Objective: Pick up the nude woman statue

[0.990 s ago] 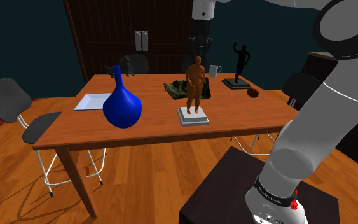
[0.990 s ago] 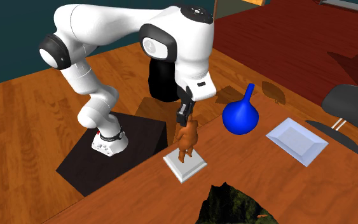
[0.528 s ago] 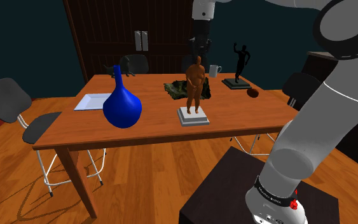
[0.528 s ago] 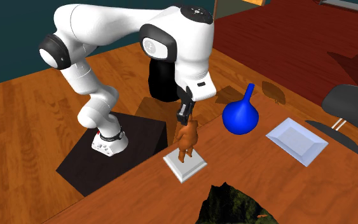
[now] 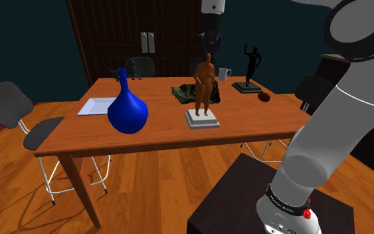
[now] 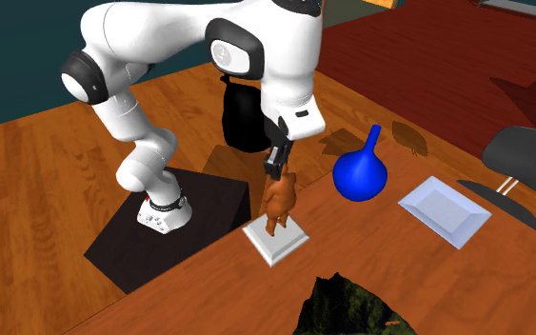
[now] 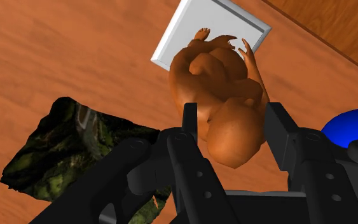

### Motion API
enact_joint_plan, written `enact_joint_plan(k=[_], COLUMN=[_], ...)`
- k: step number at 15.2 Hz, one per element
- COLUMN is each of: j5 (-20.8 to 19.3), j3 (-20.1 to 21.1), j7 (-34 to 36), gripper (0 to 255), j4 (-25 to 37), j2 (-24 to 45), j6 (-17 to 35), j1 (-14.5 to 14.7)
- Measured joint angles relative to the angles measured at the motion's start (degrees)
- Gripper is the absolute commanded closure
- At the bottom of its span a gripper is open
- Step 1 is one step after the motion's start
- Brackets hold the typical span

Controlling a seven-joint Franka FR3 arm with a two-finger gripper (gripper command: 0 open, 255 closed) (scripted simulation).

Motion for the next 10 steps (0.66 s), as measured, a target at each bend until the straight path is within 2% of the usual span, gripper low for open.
enact_joint_plan(k=[10], j5=[0.8], j3=[-0.5], j7=[-0.5], gripper=[255], j4=[13.1], j2=[4.5], j6=[-8.7], j1=[-0.1])
